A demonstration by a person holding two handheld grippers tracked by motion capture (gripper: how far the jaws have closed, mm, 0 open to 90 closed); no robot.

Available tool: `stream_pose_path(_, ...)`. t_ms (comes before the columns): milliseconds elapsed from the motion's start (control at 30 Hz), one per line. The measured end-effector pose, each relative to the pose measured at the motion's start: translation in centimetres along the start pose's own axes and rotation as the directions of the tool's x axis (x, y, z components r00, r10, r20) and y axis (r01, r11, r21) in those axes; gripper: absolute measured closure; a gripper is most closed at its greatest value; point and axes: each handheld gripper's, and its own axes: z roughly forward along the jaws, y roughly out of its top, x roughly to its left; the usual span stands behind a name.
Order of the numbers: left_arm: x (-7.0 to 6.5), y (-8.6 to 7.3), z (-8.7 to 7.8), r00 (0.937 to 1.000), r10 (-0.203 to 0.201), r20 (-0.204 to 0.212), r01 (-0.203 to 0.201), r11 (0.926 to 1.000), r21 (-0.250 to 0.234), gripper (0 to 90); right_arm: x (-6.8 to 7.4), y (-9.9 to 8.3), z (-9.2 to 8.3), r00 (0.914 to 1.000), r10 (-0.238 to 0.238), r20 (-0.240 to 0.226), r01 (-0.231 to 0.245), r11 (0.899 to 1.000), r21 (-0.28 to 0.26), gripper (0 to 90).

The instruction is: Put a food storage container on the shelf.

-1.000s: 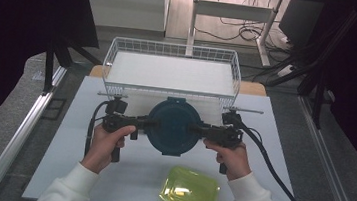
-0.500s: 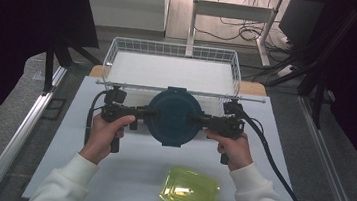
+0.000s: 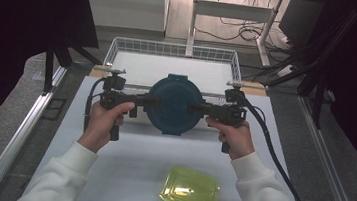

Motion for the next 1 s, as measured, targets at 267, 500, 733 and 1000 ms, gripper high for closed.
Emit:
stream_pose_path(267, 0.0, 2.2, 0.0, 0.9999, 0.013, 0.005, -0.013, 0.9999, -0.010, 42.3, 0.2, 2.0, 0.0, 1.0000, -0.004, 0.003, 0.004, 1.000, -0.018, 39.1)
stream_pose_path(500, 0.3, 4.6, -0.2, 0.9996, 0.026, 0.004, -0.026, 0.9993, -0.025, 42.4, 0.2, 4.4, 0.3, 0.9999, -0.010, 0.003, 0.010, 1.000, -0.029, 39.2)
stream_pose_path(733, 1.1, 6.3, 0.2, 0.9998, 0.016, 0.011, -0.016, 0.9994, -0.032, 42.3, 0.0, 6.3, 0.9, 0.9999, -0.013, 0.009, 0.013, 1.000, -0.023, 39.1)
stream_pose_path(1000, 2.0, 8.1, 0.9, 0.9999, 0.009, 0.011, -0.009, 0.9994, -0.035, 42.4, -1.0, 8.3, 1.7, 1.0000, -0.002, 0.006, 0.002, 1.000, -0.018, 39.1)
